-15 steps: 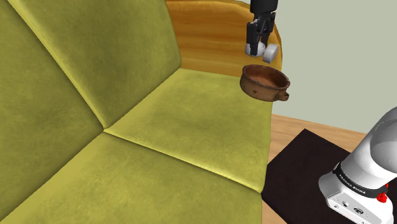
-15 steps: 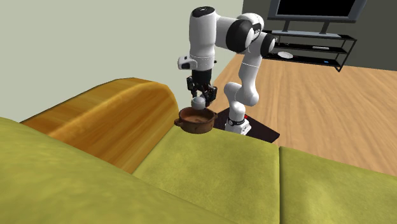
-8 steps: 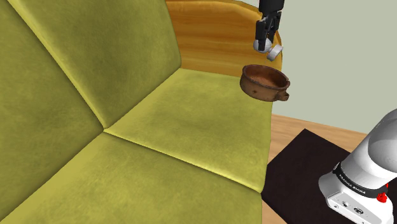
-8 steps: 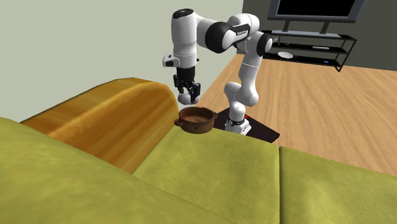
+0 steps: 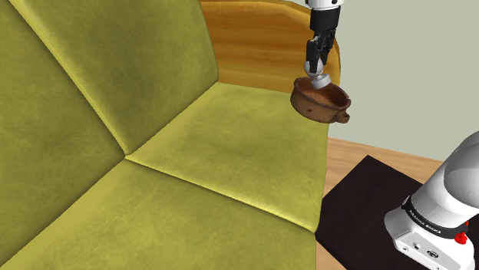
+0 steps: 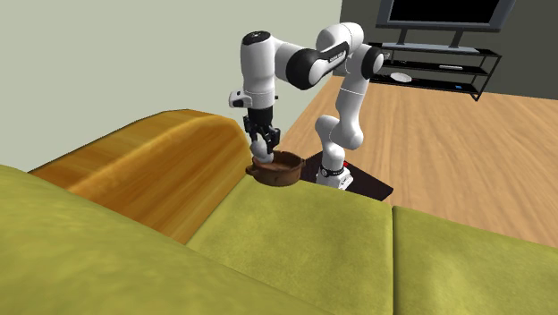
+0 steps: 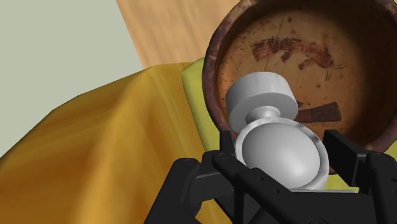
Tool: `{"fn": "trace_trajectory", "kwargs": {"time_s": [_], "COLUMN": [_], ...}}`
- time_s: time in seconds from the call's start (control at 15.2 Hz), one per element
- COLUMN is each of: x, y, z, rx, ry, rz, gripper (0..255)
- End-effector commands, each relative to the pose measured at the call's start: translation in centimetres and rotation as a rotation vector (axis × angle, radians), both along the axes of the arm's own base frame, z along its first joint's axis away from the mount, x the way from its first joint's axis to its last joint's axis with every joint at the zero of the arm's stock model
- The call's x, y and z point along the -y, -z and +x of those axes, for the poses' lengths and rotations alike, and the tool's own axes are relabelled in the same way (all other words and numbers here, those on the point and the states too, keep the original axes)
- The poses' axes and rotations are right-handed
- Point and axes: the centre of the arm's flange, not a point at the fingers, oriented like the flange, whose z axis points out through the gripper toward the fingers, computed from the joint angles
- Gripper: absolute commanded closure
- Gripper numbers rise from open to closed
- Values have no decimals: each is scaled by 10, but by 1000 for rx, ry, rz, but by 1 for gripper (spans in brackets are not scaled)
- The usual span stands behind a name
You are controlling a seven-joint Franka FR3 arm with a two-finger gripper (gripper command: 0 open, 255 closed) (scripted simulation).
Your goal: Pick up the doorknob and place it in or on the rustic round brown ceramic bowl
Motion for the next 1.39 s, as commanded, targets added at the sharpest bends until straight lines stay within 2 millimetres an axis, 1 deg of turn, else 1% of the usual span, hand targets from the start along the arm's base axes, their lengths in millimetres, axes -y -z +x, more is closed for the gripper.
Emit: {"fn": "trace_trajectory", "kwargs": {"time_s": [0.0, 0.13, 0.2, 0.66, 0.73, 1.06, 1.25, 1.32], "x": [0, 0, 0, 0, 0, 0, -4, -5], "y": [11, 22, 24, 24, 24, 24, -16, -26], "z": [-1, -1, -1, -1, -1, -1, 2, 2], "rx": [0, 0, 0, 0, 0, 0, 0, 0], "ry": [0, 0, 0, 0, 0, 0, 0, 0], "rz": [0, 0, 0, 0, 0, 0, 0, 0], "gripper": [255, 255, 255, 255, 0, 0, 0, 0]}}
